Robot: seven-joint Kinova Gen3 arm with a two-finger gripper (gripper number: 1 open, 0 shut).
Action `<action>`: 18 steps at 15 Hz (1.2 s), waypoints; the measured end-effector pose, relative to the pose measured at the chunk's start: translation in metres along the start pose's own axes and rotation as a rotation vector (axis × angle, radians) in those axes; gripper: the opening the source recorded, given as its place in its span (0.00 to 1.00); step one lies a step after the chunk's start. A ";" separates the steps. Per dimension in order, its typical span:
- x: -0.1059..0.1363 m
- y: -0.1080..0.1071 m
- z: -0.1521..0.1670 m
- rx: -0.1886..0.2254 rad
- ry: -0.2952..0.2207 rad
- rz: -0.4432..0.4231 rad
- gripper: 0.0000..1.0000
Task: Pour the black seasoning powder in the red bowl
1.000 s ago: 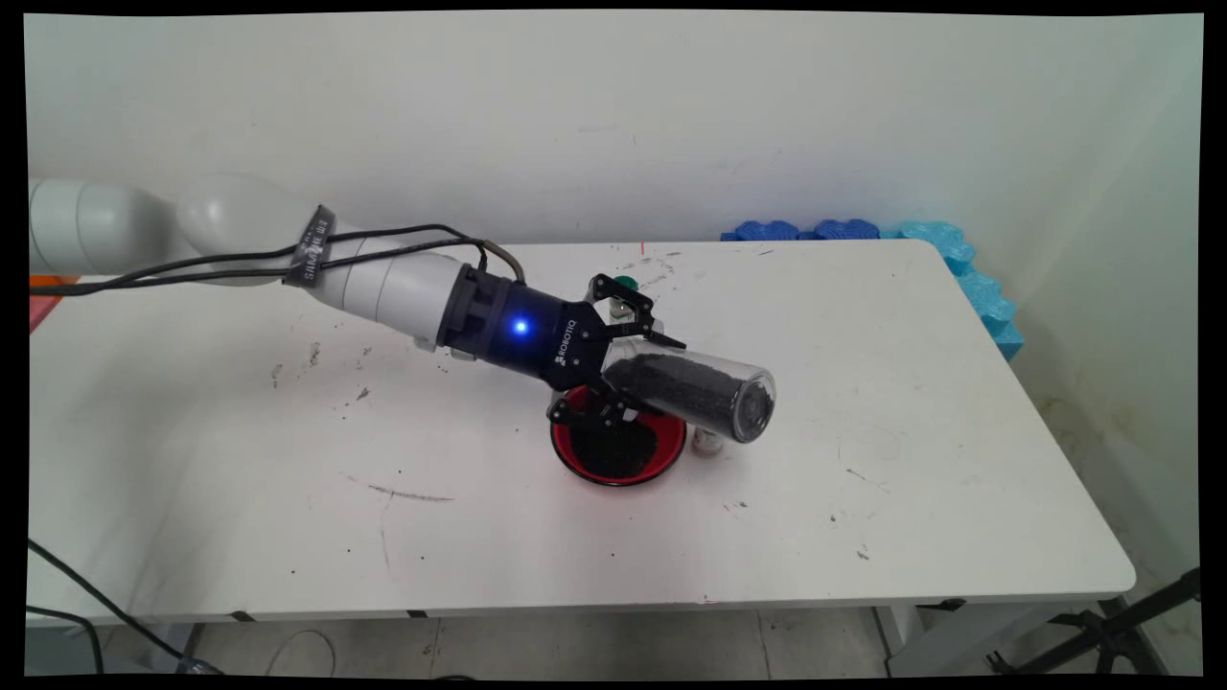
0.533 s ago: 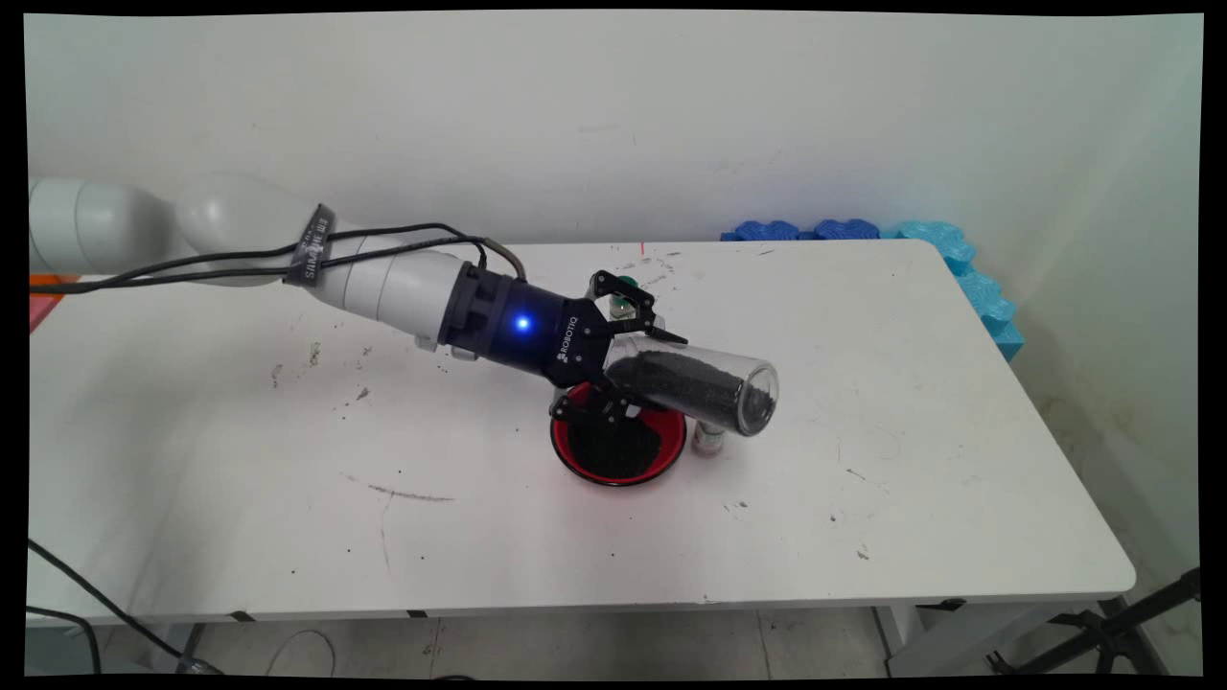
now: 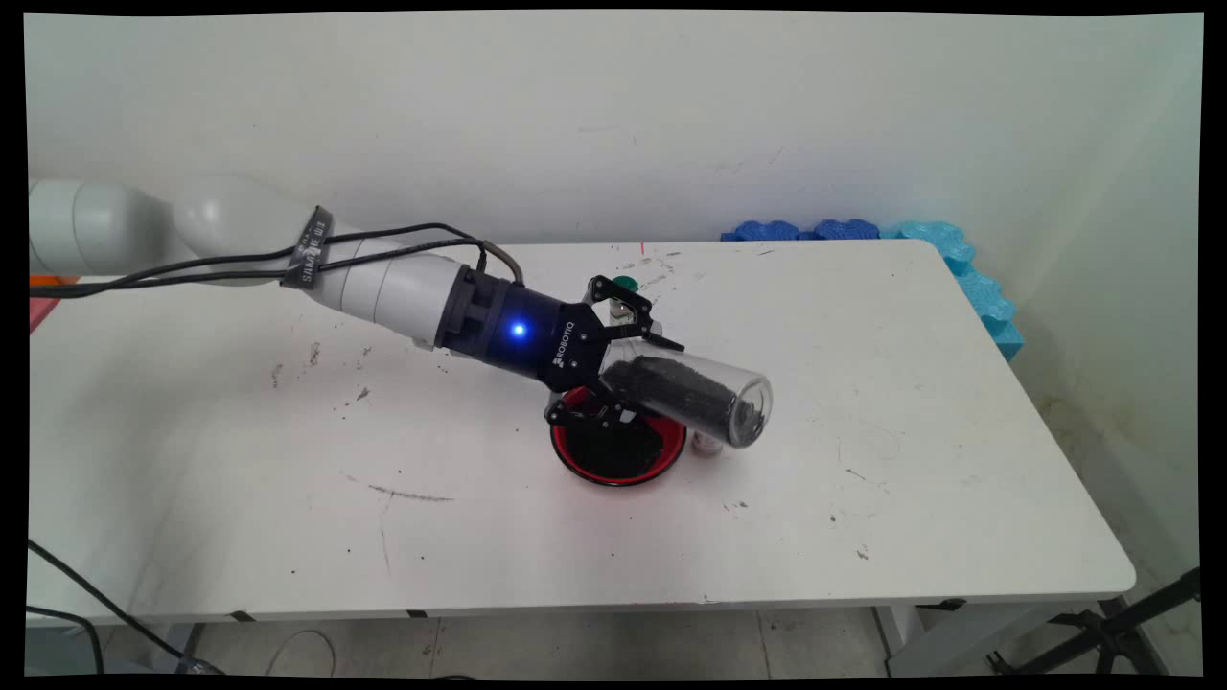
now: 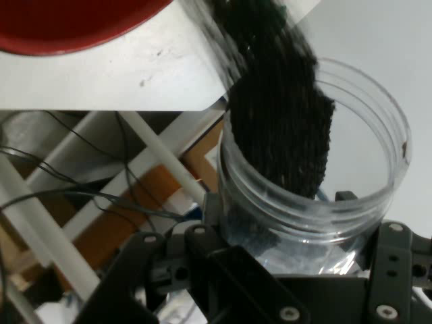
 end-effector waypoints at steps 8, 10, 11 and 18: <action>0.002 0.003 -0.004 0.070 -0.006 0.276 0.00; 0.002 0.004 -0.004 0.085 -0.009 0.336 0.00; 0.002 0.004 -0.005 0.092 -0.010 0.364 0.00; 0.002 0.008 -0.008 0.153 -0.021 0.596 0.00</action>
